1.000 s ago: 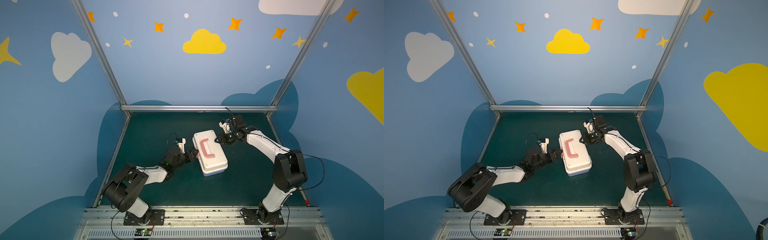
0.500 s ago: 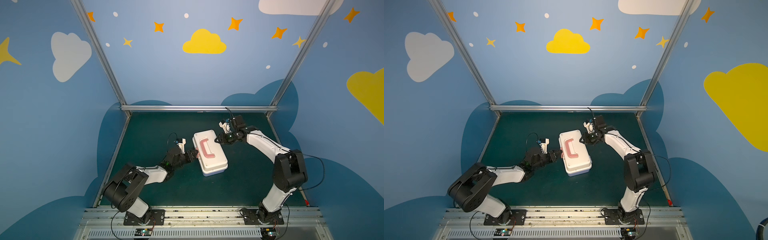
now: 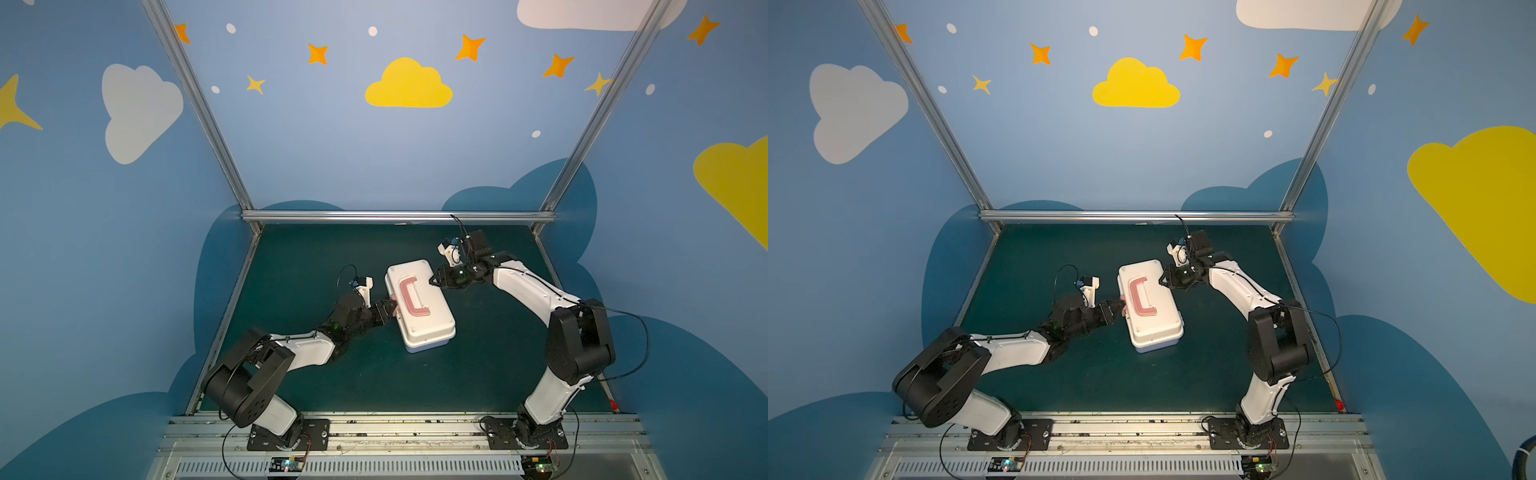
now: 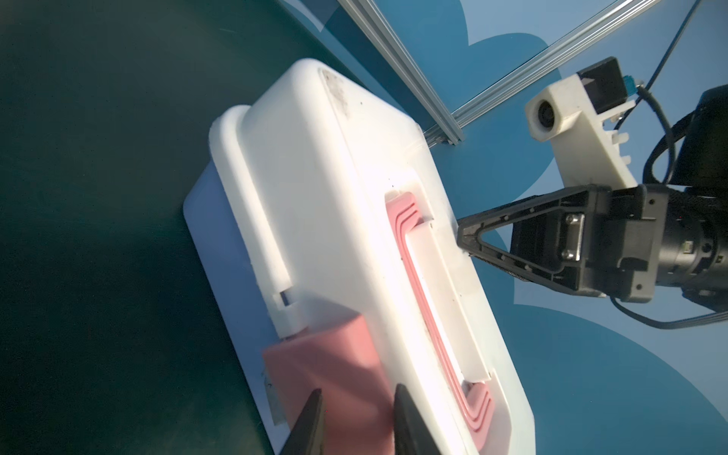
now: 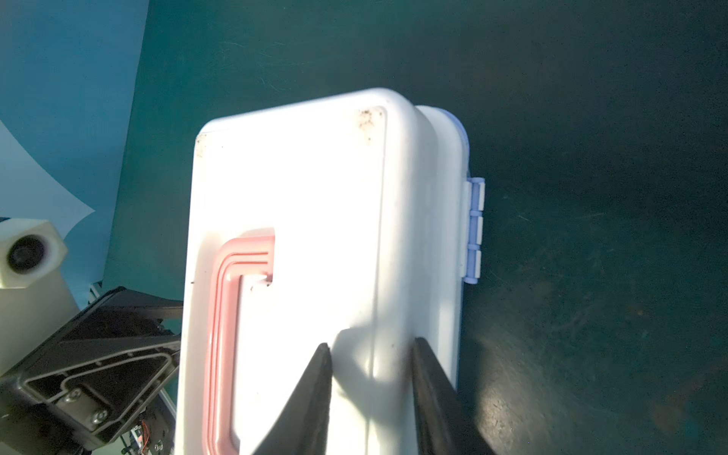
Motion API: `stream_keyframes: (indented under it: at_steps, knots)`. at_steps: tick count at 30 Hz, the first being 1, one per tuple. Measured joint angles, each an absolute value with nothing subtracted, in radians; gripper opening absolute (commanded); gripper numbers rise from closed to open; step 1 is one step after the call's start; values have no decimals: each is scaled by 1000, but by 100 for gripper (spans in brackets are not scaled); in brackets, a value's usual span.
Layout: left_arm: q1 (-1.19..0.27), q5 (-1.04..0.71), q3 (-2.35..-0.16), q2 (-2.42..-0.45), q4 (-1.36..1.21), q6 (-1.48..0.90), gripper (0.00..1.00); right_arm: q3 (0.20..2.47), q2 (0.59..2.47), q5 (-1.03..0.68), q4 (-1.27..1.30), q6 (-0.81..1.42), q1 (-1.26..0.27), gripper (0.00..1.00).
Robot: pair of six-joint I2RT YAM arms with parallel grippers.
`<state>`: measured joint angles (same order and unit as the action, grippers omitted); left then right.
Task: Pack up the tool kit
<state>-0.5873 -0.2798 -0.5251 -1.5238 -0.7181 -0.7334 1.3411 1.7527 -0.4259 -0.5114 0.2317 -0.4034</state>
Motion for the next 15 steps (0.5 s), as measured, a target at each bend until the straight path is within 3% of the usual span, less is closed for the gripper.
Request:
stream_keyframes:
  at_steps: [15]
  knots:
    - [-588,-269,-611,-1513,-454,-738,30,1343,1754,-426,-512,232,-403,33]
